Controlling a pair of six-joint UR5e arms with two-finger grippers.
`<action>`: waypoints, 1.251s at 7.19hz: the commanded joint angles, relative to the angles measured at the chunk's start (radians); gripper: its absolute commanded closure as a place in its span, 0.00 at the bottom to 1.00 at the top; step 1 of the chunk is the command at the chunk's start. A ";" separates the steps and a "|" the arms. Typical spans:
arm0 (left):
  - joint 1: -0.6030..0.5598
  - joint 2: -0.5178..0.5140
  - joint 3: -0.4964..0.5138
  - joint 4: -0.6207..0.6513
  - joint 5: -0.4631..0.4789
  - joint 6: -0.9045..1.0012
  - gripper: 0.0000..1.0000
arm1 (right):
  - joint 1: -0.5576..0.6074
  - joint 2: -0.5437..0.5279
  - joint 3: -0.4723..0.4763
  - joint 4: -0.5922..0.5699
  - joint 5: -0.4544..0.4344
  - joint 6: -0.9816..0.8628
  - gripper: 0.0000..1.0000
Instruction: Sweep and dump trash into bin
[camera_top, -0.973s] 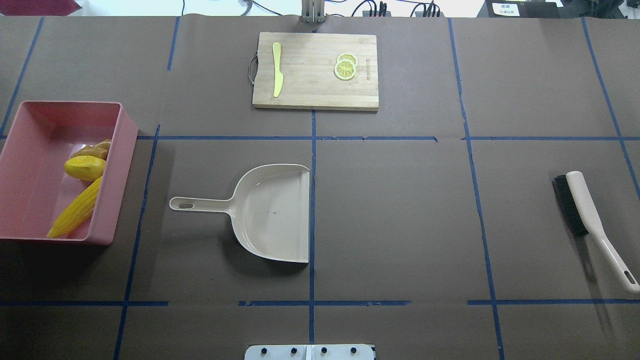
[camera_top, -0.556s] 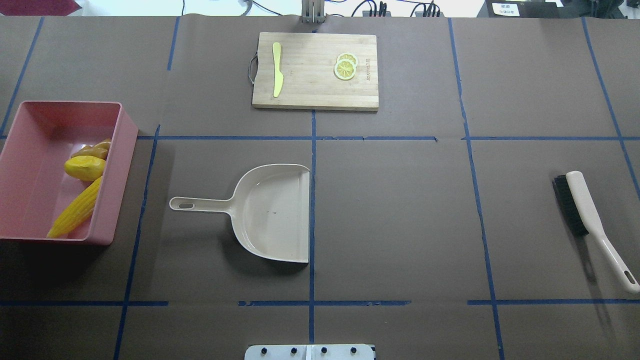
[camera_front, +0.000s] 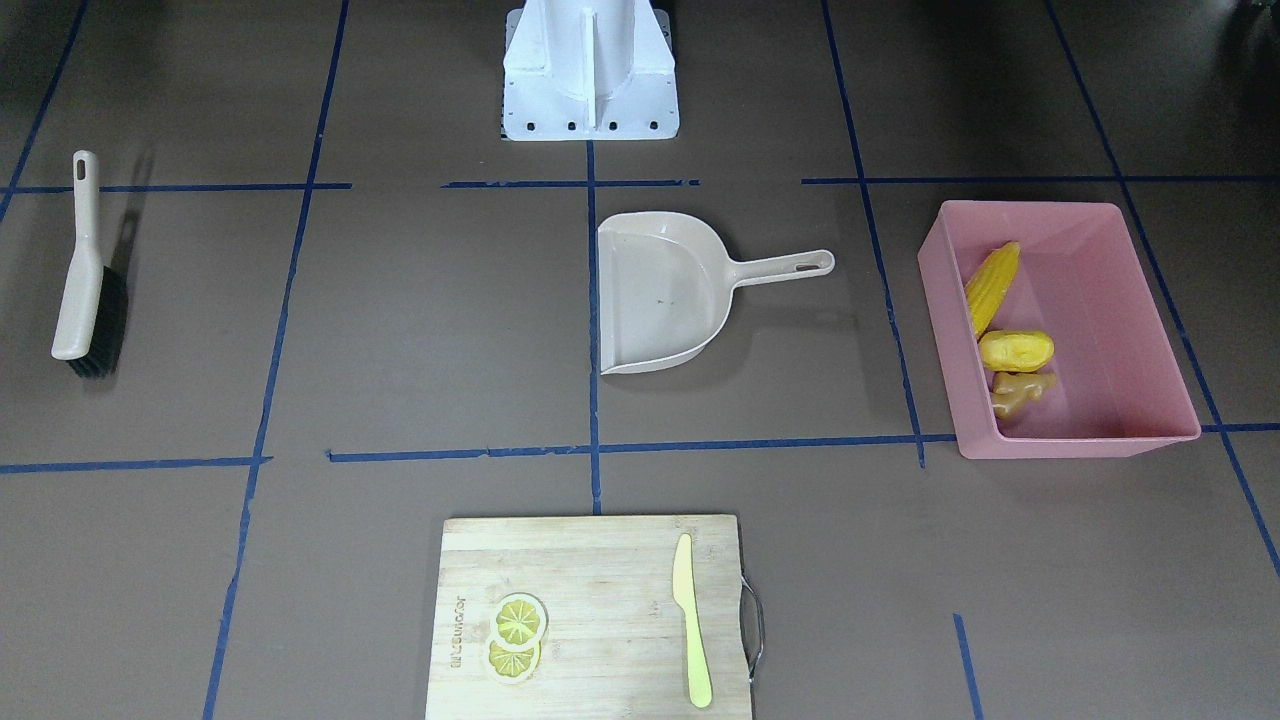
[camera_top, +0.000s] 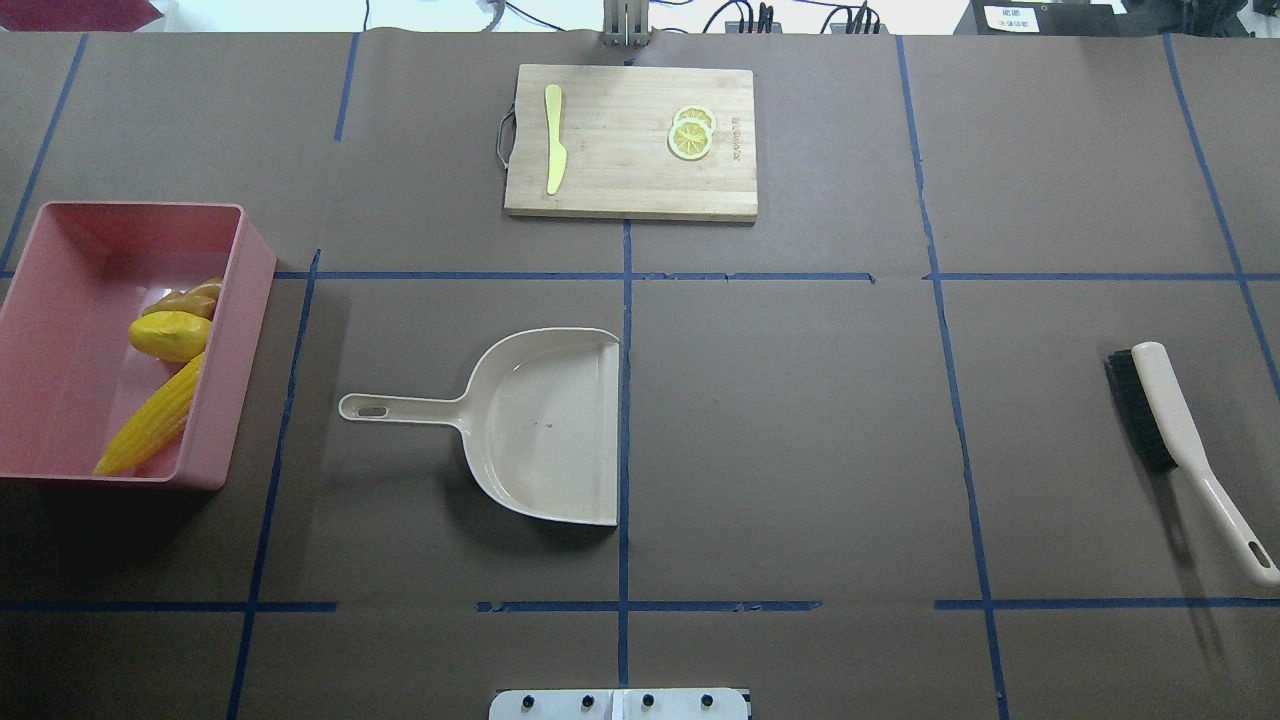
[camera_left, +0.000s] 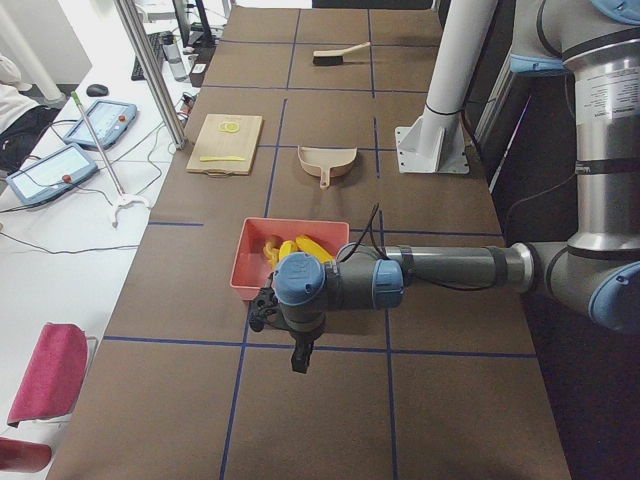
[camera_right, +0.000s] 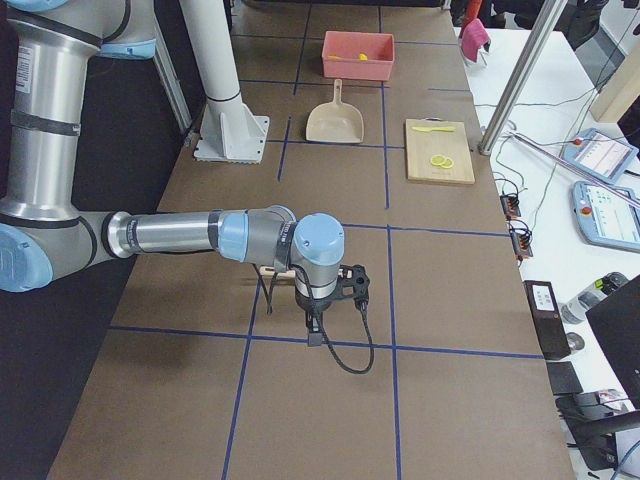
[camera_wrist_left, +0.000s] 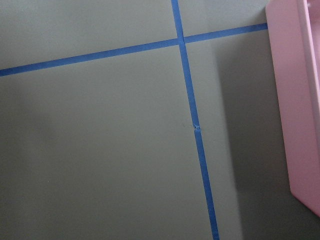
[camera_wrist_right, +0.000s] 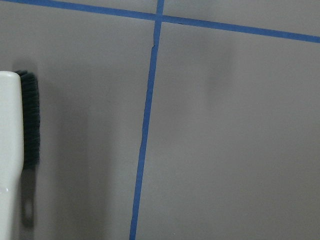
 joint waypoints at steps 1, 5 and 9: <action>0.000 0.005 -0.002 -0.001 0.004 -0.001 0.00 | -0.031 -0.002 -0.002 0.040 -0.002 0.042 0.00; 0.000 0.005 -0.002 -0.001 0.004 -0.001 0.00 | -0.043 -0.002 -0.002 0.040 0.002 0.050 0.00; 0.002 0.005 -0.002 -0.001 0.004 -0.001 0.00 | -0.043 -0.002 0.001 0.040 0.007 0.053 0.00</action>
